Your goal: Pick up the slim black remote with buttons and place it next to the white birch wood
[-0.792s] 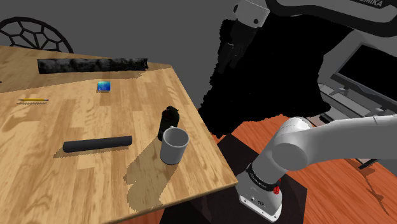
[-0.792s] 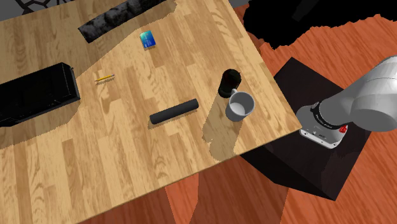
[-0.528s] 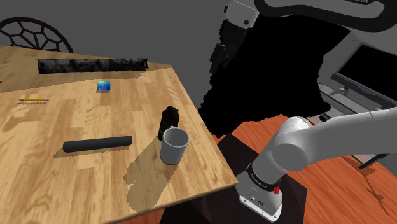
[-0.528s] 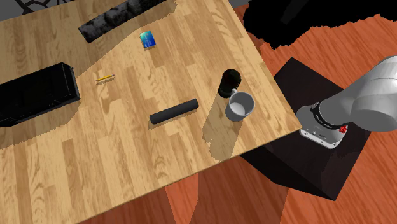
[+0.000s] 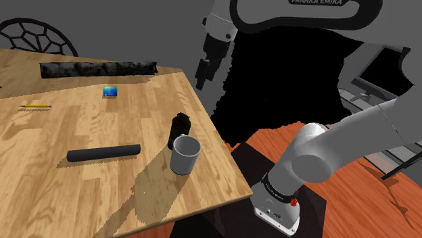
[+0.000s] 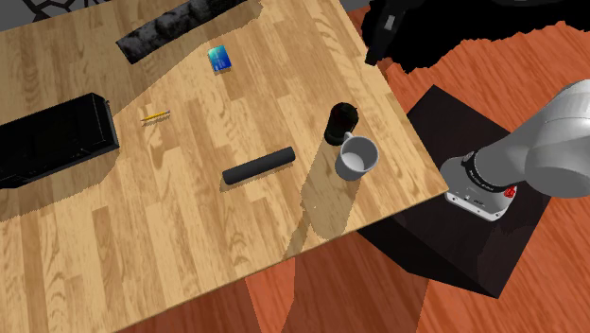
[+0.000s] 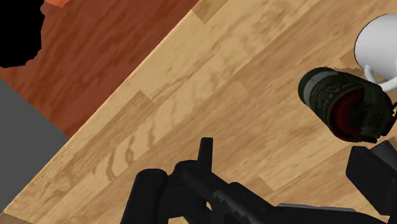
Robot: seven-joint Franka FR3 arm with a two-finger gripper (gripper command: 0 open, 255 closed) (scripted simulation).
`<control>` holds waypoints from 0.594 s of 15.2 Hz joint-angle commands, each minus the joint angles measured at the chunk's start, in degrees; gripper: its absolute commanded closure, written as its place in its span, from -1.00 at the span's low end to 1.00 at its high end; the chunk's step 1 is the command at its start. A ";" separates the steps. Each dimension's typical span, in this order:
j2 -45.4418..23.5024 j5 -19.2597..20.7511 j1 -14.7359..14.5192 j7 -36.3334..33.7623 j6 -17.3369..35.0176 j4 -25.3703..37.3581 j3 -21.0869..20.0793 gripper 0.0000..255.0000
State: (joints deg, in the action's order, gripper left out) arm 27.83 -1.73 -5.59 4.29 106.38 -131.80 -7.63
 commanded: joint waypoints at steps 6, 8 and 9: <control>-12.83 -0.82 -3.34 4.66 6.94 4.69 -2.78 -1.00; -16.36 -0.86 -4.27 5.79 8.44 6.36 -3.72 -1.00; -18.12 -0.83 -4.74 6.34 9.14 7.24 -4.20 -1.00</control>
State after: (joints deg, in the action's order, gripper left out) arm 11.46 -2.51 -9.76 10.17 114.68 -125.31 -11.24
